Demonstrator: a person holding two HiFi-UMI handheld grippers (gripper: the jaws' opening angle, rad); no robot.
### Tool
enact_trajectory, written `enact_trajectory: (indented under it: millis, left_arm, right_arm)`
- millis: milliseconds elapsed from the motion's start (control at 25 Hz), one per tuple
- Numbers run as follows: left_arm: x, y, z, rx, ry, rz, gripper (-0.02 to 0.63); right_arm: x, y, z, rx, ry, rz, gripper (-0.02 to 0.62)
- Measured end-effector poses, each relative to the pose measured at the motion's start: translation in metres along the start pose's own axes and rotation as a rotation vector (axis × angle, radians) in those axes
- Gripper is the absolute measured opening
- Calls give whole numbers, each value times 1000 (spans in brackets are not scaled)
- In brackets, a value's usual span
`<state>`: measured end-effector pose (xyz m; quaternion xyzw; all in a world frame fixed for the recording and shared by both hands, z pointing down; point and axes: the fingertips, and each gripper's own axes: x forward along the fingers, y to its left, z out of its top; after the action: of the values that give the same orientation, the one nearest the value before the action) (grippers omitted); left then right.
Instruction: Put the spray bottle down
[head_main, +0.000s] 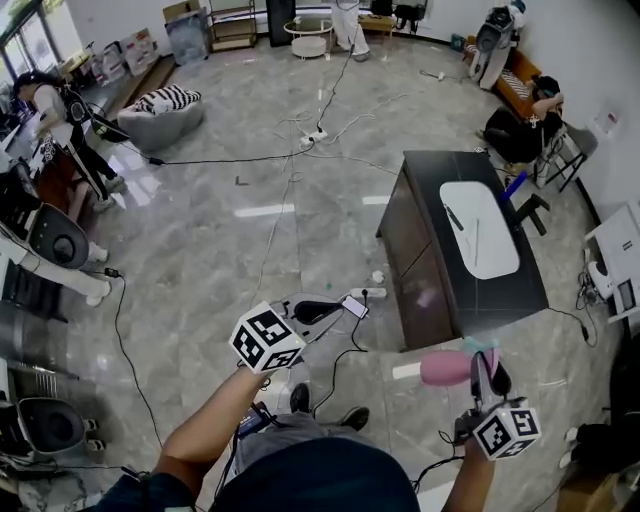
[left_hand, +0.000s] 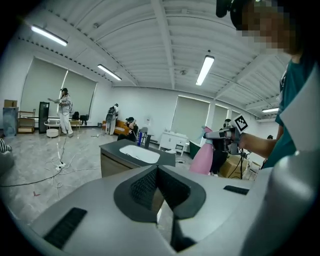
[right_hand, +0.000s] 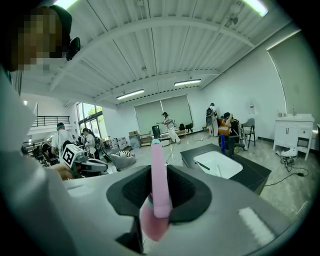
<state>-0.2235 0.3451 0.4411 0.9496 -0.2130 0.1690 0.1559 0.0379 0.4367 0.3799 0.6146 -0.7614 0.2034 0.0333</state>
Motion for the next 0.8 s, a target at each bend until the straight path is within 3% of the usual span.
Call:
enact_trajectory:
  millis: [240,560,800]
  left_arm:
    - [-9,3,8,0,-31,19,6]
    - [-7,16,26,86,-57,-44,6]
    - [8,21,50,153,-58,-96,6]
  right_arm:
    - [3,0,9,3,-29,3,97]
    - [18,14,15,-43,-61,-46,97]
    - [37,12,41,-71,-100,-68,97]
